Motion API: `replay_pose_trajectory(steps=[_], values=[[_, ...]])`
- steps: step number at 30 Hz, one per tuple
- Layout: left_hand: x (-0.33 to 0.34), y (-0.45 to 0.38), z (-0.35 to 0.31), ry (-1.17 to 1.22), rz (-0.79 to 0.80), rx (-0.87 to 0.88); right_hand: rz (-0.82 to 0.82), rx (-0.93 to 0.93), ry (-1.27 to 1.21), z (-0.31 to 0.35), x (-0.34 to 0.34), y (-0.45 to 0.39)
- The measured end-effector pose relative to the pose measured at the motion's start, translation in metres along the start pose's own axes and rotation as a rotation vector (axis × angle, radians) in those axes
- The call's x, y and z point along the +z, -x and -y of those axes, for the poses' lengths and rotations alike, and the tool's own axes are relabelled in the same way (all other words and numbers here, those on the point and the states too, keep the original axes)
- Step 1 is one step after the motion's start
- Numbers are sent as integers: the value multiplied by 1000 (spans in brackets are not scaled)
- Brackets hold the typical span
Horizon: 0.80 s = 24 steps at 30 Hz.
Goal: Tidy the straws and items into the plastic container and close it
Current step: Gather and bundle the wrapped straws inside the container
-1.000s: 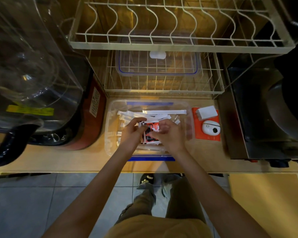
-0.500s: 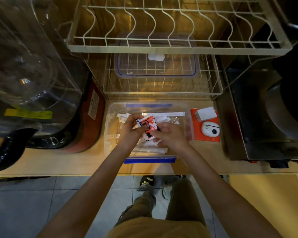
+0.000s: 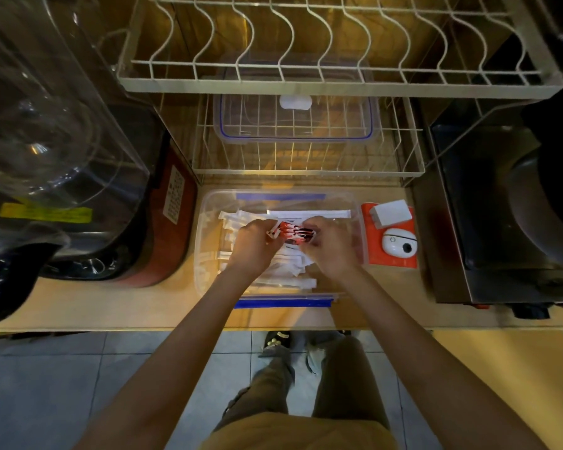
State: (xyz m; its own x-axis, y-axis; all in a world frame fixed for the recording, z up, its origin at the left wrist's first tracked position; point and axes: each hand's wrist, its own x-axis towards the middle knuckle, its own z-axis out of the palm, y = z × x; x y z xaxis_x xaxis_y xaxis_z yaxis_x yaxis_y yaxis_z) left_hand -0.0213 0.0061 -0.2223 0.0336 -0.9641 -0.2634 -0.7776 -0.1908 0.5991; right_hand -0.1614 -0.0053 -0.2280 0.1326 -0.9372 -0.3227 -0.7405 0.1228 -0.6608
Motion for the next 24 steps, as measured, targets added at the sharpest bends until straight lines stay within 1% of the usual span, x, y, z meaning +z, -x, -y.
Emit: replay_pose_trajectory(steps=[4,10,12,14,17,19,22,24], values=[[5,-2,1,15,68,-28,-25,60,-140,-1,-3,3],[7,1,1,68,55,-50,-14,73,-189,-4,-1,6],[6,3,2,109,50,-26,-32,97,-211,-5,-1,6],[5,3,2,80,42,11,-56,71,-216,-6,-1,7],[4,3,2,55,15,15,-68,13,-190,-8,-1,10],[2,3,2,68,-1,-17,-60,-25,-152,-8,-2,12],[0,0,5,76,7,-60,-23,-95,13,-6,-4,11],[-2,-1,6,52,18,-37,5,-143,198,-4,-8,10]])
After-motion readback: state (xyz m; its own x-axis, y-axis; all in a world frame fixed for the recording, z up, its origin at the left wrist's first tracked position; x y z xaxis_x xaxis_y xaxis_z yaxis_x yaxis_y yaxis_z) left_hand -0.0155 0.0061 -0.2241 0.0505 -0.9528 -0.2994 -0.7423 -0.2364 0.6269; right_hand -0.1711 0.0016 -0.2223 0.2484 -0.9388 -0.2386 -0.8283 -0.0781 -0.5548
